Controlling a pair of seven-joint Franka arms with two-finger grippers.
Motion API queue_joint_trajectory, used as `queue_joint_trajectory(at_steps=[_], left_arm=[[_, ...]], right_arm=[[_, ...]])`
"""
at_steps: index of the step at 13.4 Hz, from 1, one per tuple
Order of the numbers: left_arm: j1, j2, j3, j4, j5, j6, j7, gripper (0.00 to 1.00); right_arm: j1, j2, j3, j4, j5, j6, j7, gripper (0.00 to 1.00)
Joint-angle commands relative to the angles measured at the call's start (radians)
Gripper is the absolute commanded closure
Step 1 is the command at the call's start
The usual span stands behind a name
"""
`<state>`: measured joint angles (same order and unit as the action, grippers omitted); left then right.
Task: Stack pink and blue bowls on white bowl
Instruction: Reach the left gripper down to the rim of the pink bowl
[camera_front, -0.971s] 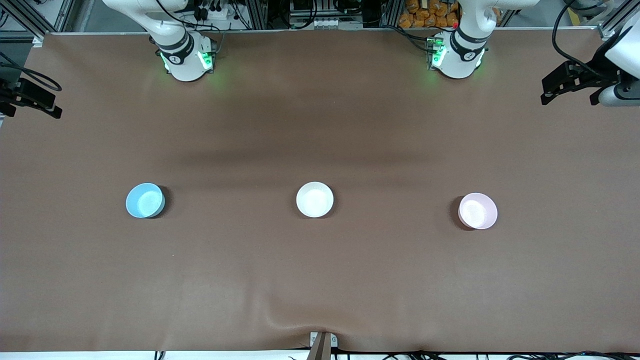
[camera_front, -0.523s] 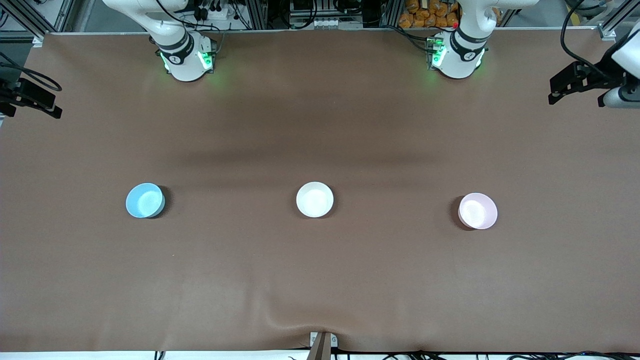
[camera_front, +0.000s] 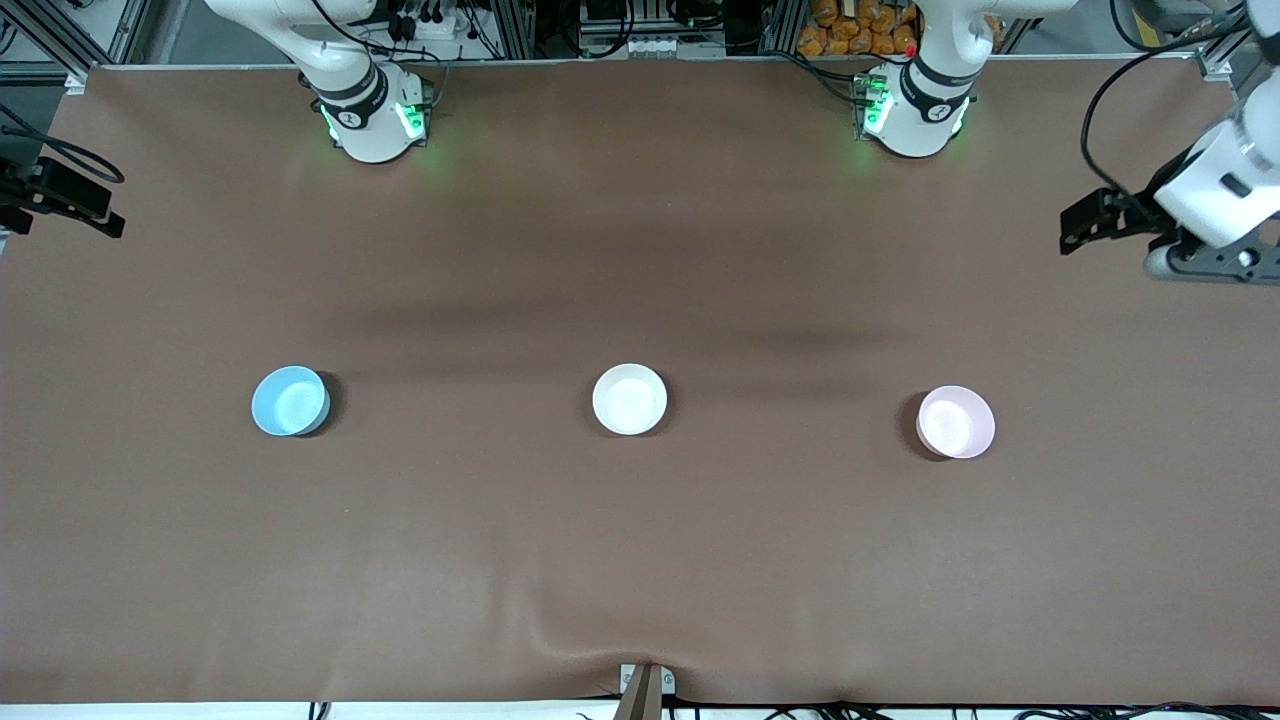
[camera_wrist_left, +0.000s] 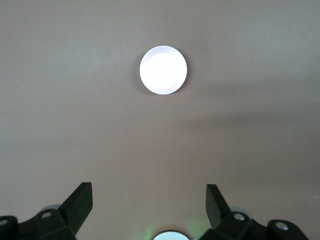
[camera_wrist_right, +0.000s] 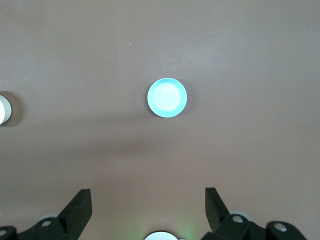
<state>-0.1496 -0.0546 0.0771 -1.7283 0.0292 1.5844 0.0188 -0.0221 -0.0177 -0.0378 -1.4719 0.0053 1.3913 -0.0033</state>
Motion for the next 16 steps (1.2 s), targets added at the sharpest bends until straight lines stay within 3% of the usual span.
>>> queue_joint_trajectory(at_steps=[1,8,13,16], left_arm=[[0.004,0.018,0.000,-0.042,-0.011,0.069,0.001,0.00],[0.015,0.124,0.001,-0.068,-0.054,0.143,-0.056,0.00],[0.085,0.211,-0.002,-0.142,-0.063,0.281,-0.045,0.00],[0.162,0.306,-0.002,-0.145,-0.150,0.353,-0.002,0.00]], right_arm=[[0.008,0.012,-0.004,0.021,-0.002,-0.012,0.014,0.00],[0.008,0.012,-0.004,0.021,-0.002,-0.012,0.014,0.00],[0.008,0.012,-0.004,0.021,-0.002,-0.012,0.014,0.00],[0.008,0.012,-0.004,0.021,-0.002,-0.012,0.014,0.00]])
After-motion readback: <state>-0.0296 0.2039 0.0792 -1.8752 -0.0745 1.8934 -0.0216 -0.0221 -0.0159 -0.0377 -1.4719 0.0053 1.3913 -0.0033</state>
